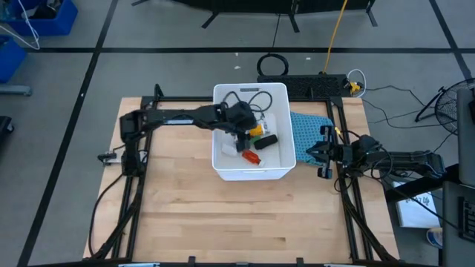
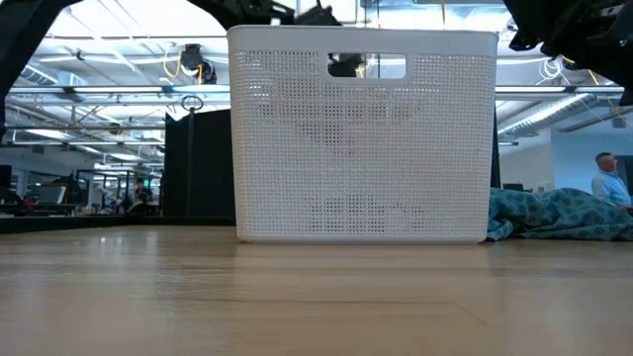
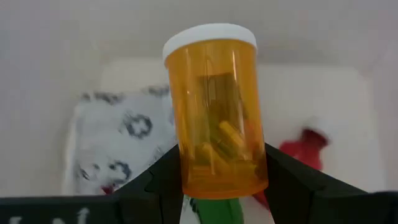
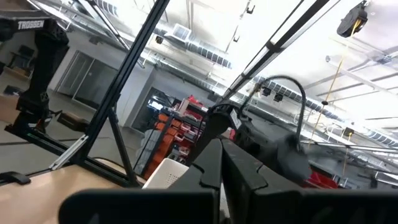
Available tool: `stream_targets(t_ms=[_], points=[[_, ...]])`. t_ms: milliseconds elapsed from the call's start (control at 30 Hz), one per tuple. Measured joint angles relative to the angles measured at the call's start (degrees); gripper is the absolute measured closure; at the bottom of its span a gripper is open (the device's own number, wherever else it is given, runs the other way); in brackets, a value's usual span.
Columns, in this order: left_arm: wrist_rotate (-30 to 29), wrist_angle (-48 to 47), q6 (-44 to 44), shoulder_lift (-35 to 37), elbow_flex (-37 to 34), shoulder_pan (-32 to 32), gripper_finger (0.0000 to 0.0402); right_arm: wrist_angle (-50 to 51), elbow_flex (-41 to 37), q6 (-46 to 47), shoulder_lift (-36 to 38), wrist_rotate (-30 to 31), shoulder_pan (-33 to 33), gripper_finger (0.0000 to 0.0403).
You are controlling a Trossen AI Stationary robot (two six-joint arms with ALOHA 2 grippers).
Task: Pick & place medical supplies in basket/bin
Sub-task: Put the orange pill bottle into the white bin, then return to Home Position
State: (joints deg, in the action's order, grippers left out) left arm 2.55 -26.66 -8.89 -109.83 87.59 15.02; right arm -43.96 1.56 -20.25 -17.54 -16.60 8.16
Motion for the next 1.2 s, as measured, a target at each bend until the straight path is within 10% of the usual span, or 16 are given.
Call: stream_targets(t_ms=[200,733,967,1200], points=[[0.5,-2.9,1.1,-2.3,0.0,0.5,0.0216,0.0,0.0,0.5,0.0,0.0,0.0,0.0403],[-2.3,-6.3,-6.9,10.0,0.0,-3.1,0.0027,1.3,0.0,1.7,0.0,0.0,0.0,0.0403],[-3.5,-14.4,-7.1,30.0,-4.6,-7.5,0.0154,3.4,0.0,2.2,0.0,0.0,0.0,0.0403],[-3.6,2.6,2.7,55.4,-35.8,-13.8,0.0376,7.2,0.0,5.5,0.0,0.2,1.5,0.0403]])
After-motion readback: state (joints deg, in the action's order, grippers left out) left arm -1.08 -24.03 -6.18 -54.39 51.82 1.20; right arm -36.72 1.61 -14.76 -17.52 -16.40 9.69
